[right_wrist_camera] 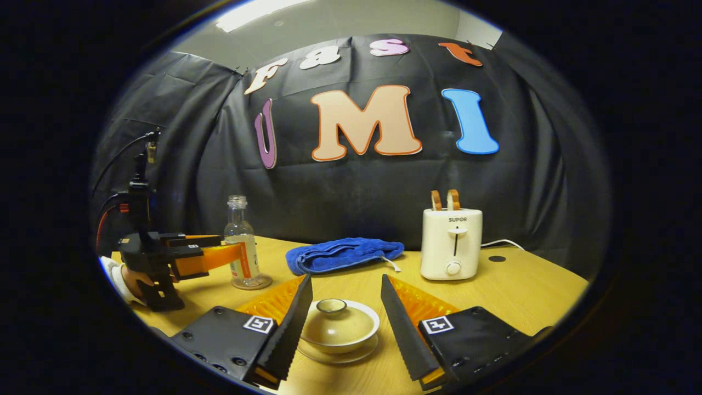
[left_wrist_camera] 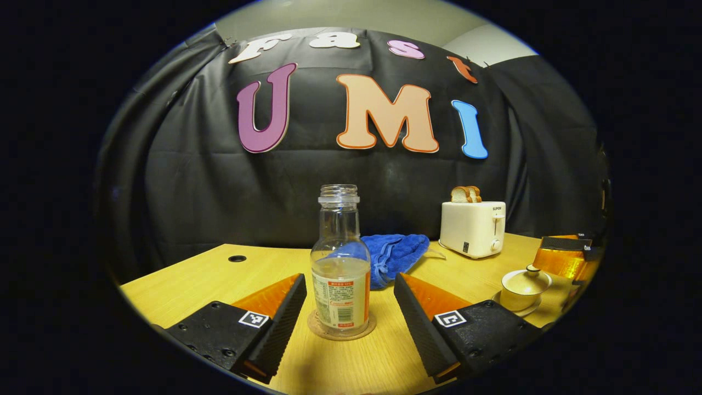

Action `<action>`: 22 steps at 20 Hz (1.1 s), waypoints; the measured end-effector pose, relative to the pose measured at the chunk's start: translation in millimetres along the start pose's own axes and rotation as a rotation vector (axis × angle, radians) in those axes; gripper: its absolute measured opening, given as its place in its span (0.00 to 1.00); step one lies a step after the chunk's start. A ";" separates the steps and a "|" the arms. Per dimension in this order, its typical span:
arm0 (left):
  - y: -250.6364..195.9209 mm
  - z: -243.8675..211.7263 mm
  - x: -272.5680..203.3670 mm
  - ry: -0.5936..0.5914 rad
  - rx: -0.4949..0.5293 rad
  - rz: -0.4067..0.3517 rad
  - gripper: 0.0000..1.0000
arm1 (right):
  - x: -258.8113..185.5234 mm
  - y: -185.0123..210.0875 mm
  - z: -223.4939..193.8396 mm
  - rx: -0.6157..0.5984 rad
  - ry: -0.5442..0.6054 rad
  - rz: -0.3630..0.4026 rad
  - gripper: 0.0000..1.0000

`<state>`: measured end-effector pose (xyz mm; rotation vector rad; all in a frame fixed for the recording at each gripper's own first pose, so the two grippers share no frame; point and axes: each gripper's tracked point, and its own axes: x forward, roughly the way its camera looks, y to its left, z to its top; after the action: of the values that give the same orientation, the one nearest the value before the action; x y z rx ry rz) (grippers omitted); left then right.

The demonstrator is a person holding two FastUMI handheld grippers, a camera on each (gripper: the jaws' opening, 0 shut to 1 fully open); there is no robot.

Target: Open the teacup lid with one hand, grasp the water bottle and pour water into the teacup with the other hand; after pouring, place the water bottle on the coaster and then close the teacup lid.

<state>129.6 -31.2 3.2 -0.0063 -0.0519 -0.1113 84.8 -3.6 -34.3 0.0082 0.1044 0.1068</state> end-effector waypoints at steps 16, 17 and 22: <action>25.8 0.5 -61.1 0.000 0.007 0.235 0.94 | -52.5 -82.5 6.5 -0.014 -0.021 -0.427 0.82; 25.9 0.7 -61.3 -0.001 0.007 0.238 0.94 | -54.8 -86.5 6.5 -0.015 -0.022 -0.447 0.79; 23.4 -0.1 -60.2 -0.001 0.005 0.222 0.93 | -56.4 -86.9 7.0 -0.015 -0.022 -0.460 0.79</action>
<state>72.5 -1.3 -0.1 -0.0071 -0.0520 0.1108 39.0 -96.1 -22.7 -0.0297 0.0812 -0.3520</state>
